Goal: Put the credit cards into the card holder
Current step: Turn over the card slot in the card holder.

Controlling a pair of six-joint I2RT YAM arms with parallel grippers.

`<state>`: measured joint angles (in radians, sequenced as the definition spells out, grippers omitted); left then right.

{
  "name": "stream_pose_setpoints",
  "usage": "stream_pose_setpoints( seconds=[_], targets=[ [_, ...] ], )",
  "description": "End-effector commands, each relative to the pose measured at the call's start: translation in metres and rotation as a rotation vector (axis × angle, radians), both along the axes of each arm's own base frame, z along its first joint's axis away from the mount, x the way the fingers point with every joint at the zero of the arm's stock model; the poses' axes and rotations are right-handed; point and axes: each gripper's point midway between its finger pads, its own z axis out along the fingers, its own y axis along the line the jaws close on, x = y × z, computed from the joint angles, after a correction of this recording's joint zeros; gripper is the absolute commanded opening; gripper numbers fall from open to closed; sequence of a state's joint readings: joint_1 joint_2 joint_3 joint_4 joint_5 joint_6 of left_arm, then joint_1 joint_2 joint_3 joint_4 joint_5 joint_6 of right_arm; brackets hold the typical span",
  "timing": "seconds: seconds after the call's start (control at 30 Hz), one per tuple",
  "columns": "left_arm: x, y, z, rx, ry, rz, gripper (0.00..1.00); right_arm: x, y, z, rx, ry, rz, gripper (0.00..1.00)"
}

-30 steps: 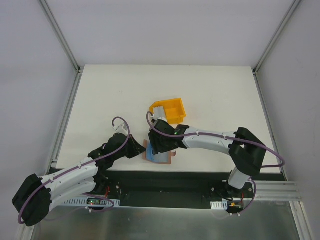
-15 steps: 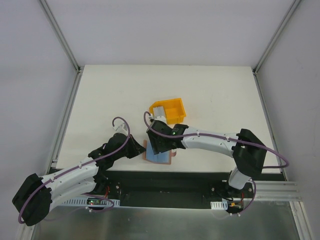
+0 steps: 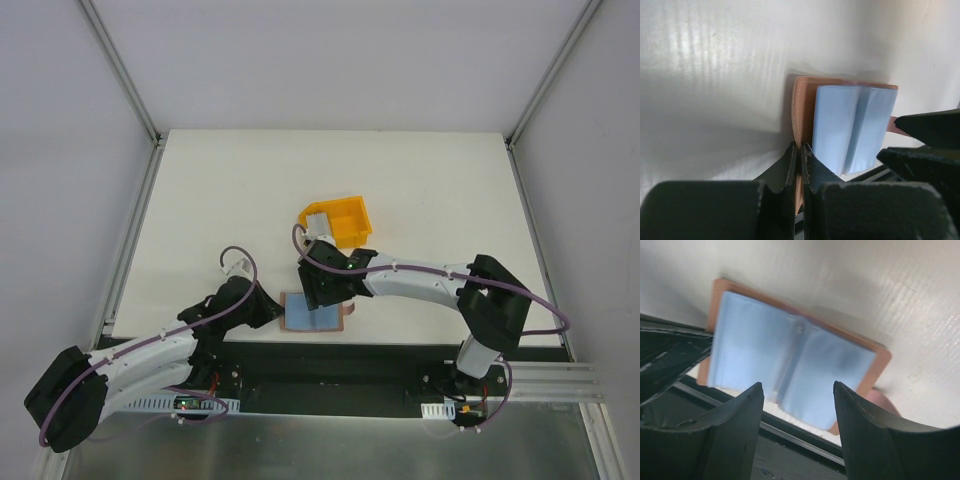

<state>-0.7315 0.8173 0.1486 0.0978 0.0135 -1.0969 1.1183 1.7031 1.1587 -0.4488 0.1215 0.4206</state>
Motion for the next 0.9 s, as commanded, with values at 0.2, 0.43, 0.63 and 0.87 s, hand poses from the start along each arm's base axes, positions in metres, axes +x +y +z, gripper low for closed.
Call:
stream_pose_setpoints(
  seconds=[0.2,0.43,0.63,0.87],
  targets=[
    [0.0,0.009,-0.008,-0.032,0.015,0.087,0.0,-0.004,-0.012,-0.009,0.073,0.087,-0.095,0.6],
    [0.0,0.008,-0.008,-0.042,0.018,0.091,0.0,-0.005,-0.005,-0.011,0.075,0.103,-0.066,0.51],
    [0.001,0.005,-0.005,-0.044,0.016,0.083,0.0,0.0,-0.012,-0.005,-0.065,0.022,-0.04,0.39],
    [0.001,0.005,-0.007,-0.033,0.021,0.074,0.0,0.008,-0.03,-0.001,-0.267,-0.061,-0.017,0.44]
  ],
)
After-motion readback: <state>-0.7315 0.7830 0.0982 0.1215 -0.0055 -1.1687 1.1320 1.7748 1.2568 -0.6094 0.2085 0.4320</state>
